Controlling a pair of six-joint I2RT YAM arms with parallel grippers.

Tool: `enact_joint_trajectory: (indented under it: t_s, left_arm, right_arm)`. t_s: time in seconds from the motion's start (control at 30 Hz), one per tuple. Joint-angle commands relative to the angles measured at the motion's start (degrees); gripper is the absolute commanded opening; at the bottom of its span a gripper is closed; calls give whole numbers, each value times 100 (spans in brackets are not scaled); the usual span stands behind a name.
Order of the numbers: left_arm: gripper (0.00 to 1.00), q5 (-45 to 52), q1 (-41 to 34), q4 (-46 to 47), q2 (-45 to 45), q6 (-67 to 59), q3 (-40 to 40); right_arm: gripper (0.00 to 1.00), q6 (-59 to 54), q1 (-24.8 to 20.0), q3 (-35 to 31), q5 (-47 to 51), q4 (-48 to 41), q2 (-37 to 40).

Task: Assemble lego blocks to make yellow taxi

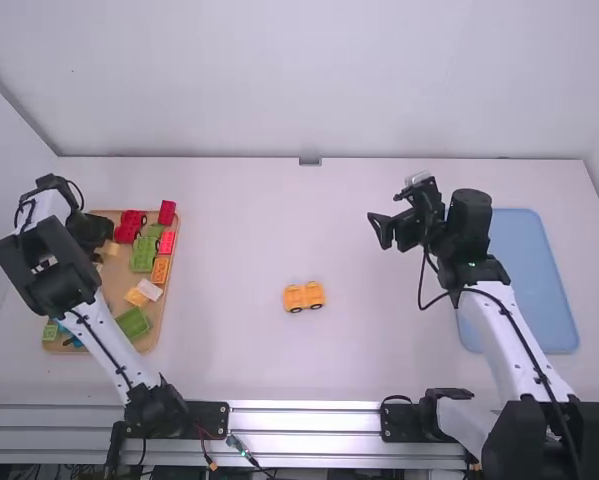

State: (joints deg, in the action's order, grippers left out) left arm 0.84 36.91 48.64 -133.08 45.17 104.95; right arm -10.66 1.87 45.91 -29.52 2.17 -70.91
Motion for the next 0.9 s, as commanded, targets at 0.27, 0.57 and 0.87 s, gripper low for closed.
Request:
enact_joint_trajectory:
  t_s: [0.27,0.57,0.87]
  left_arm:
    - [47,-46,-15,57,-66,-151,-46]
    - [41,-46,-15,-164,-66,-153,-291]
    - [30,-28,-15,-216,-66,-334,-197]
  right_arm:
    - [99,35,9,201,-7,-11,9]
    - [99,33,4,201,-26,-9,9]
    - [99,31,4,201,-22,-7,9]
